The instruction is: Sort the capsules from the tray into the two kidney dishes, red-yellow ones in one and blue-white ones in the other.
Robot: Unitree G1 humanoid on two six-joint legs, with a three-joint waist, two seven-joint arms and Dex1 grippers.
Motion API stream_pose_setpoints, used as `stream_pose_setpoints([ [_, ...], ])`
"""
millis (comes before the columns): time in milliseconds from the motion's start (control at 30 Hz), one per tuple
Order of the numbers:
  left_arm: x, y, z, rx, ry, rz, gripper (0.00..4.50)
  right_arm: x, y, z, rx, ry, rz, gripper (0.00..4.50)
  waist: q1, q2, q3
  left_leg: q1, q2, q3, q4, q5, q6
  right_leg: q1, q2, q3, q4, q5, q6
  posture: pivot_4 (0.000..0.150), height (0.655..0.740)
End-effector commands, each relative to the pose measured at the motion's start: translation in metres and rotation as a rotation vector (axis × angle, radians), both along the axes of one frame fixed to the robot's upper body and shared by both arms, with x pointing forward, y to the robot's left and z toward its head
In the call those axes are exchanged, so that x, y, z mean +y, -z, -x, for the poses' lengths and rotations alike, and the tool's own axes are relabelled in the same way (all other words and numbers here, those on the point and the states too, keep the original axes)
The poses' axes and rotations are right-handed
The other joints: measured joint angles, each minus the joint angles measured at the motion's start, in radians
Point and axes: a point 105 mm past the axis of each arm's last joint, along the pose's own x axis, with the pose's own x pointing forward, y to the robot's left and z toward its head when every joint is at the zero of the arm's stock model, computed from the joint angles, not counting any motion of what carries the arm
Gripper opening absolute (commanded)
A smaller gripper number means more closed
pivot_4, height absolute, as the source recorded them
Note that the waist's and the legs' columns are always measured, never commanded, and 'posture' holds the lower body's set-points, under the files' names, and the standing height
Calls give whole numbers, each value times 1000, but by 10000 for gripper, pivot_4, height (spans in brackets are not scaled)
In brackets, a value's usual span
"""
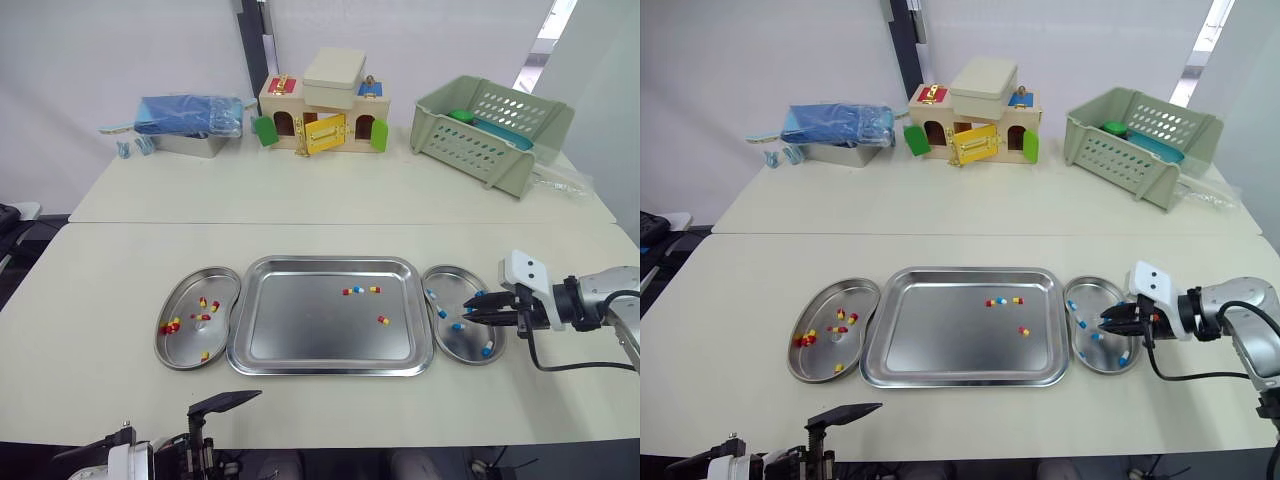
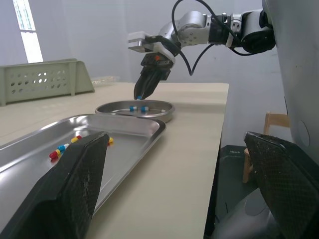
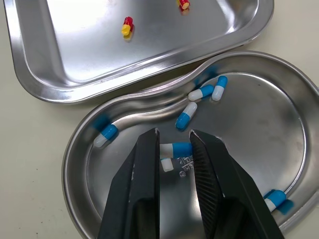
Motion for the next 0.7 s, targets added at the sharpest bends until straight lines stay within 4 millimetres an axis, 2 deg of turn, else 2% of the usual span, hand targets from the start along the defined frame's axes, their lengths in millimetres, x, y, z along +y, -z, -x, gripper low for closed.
stream_pose_setpoints([
  [33, -2, -4, 2, -28, -10, 4, 45000, 0, -8, -1, -27, -28, 18, 6819, 1, 0, 0, 0, 0, 0, 0, 0, 0, 0, 0, 0, 0, 0, 0, 1500, 7400],
  [367, -3, -3, 2, -39, -22, 8, 45000, -1, -8, 0, -6, -44, 30, 6819, 1, 0, 0, 0, 0, 0, 0, 0, 0, 0, 0, 0, 0, 0, 0, 1500, 7400],
  [433, -3, -3, 2, -40, -23, 8, 45000, -1, -9, 1, -4, -45, 28, 13621, 1, 0, 0, 0, 0, 0, 0, 0, 0, 0, 0, 0, 0, 0, 0, 1500, 7400],
  [500, -3, -3, 1, -42, -23, 8, 45000, -1, -10, 1, -4, -45, 24, 18103, 1, 0, 0, 0, 0, 0, 0, 0, 0, 0, 0, 0, 0, 0, 0, 1500, 7400],
  [700, -1, -4, -2, -41, -44, 20, 45000, -2, -14, -1, -19, -33, 5, 35334, 1, 0, 0, 0, 0, 0, 0, 0, 0, 0, 0, 0, 0, 0, 0, 1500, 7400],
])
